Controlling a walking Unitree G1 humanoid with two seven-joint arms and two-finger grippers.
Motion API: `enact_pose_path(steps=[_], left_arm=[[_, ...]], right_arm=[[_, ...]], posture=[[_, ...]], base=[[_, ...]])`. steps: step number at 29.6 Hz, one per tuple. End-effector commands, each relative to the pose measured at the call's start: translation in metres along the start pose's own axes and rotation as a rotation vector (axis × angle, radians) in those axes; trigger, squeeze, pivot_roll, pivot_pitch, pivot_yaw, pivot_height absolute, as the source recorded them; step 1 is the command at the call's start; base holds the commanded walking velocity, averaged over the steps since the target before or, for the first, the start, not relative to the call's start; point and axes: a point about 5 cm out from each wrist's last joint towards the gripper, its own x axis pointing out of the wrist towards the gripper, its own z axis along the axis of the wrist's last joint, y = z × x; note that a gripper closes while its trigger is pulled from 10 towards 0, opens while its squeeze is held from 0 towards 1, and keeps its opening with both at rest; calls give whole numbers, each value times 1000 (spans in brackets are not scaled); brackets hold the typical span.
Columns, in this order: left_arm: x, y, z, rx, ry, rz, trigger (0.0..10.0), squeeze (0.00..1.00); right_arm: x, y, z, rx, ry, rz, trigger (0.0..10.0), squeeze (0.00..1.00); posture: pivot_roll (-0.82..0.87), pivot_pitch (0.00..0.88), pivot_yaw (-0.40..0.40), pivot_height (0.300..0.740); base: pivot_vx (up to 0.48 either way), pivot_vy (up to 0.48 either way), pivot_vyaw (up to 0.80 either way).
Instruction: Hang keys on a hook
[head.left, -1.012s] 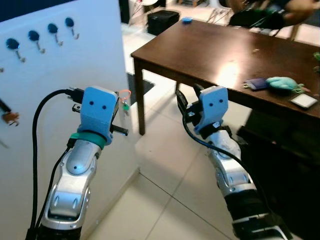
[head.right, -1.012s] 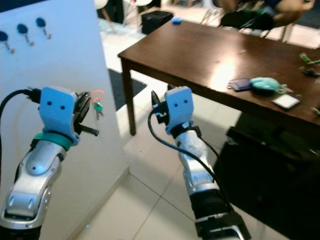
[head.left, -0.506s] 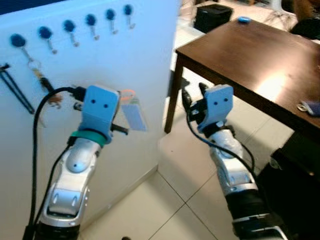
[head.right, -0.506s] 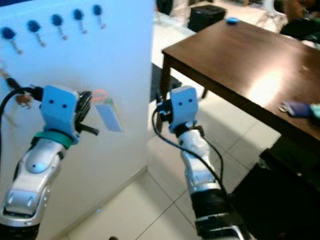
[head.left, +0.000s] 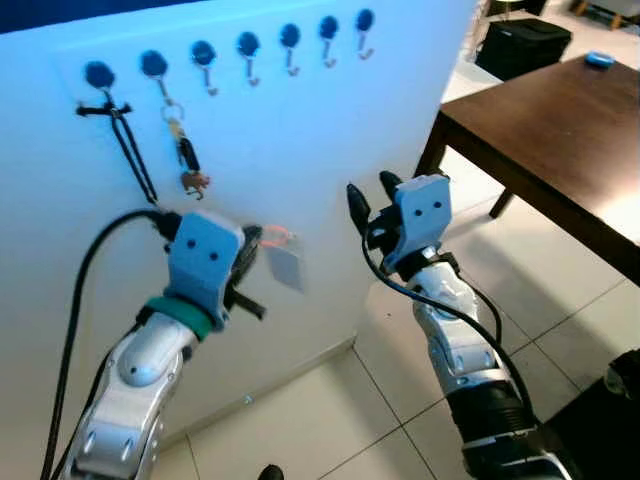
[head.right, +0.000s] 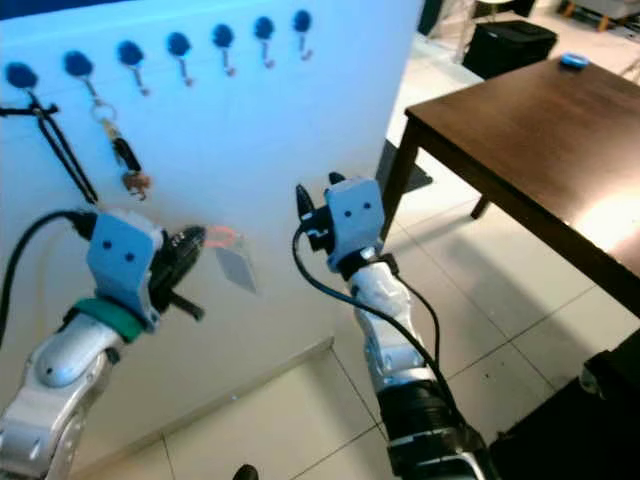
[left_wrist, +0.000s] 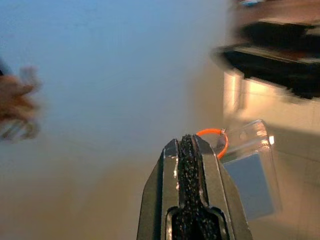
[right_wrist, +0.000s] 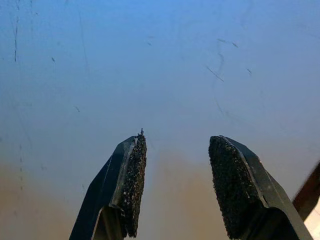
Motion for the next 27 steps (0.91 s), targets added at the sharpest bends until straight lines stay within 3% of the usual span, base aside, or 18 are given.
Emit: enact_pose_path(steps=[1, 8, 16, 21, 27], left_arm=[[-4, -5, 4, -7, -6, -16, 10000, 0], [-6, -9, 13, -10, -39, 38, 10000, 0], [-7, -1, 38, -2, -117, 58, 10000, 0], [-11, 8, 65, 7, -201, -41, 10000, 0], [-11, 9, 82, 12, -241, -117, 10000, 0]], right_arm=[[-4, 0, -7, 11, 29, -3, 10000, 0], [-6, -2, -5, 8, 26, -2, 10000, 0], [-6, -2, -5, 14, 26, 18, 10000, 0], [-13, 17, 0, 102, -3, 182, 10000, 0], [-24, 25, 16, 67, -84, 257, 10000, 0]], posture=[[-40, 48, 42, 740], [-48, 53, 38, 740], [-39, 55, 27, 740], [-31, 55, 22, 740], [-29, 59, 22, 740]], base=[[0, 0, 800], [0, 0, 800], [0, 0, 800], [0, 0, 144], [0, 0, 0]])
